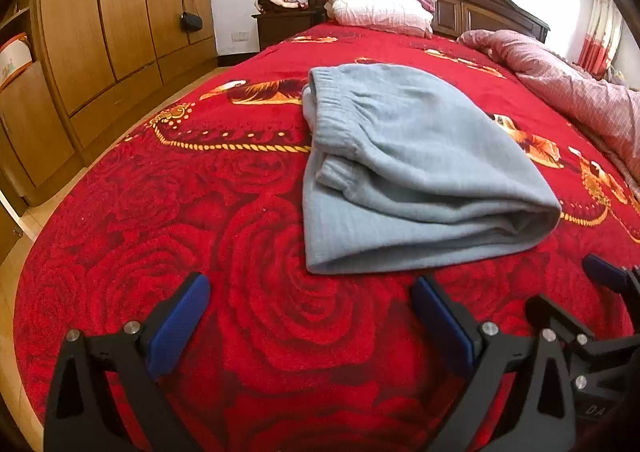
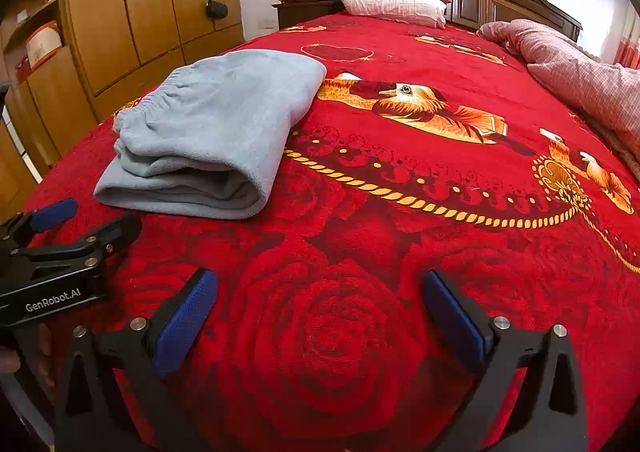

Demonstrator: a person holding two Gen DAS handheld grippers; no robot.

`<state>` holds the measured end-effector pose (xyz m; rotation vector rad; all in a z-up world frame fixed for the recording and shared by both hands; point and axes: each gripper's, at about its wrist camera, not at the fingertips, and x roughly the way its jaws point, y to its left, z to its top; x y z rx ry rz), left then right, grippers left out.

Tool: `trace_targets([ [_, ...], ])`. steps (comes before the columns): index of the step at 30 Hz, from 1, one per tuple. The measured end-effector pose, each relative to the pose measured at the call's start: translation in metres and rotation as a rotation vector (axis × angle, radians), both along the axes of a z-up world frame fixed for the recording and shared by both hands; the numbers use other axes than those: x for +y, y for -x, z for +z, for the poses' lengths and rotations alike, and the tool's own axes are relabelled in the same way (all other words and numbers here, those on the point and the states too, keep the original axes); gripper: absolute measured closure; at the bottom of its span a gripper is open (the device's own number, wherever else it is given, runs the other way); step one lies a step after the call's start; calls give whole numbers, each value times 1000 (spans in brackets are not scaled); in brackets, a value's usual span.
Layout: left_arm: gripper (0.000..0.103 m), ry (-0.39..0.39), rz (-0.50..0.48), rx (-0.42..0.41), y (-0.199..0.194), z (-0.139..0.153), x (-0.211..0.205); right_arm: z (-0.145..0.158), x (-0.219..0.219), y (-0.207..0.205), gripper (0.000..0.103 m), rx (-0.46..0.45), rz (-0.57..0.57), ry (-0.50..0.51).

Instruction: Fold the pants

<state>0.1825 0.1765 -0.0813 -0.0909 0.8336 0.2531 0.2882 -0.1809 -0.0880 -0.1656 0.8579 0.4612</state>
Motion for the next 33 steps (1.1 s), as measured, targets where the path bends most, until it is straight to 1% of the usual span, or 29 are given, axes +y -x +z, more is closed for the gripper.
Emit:
trace_targets([
  [33, 0, 3, 1, -11, 3, 2, 0, 0, 0, 0, 0, -1, 0, 1],
])
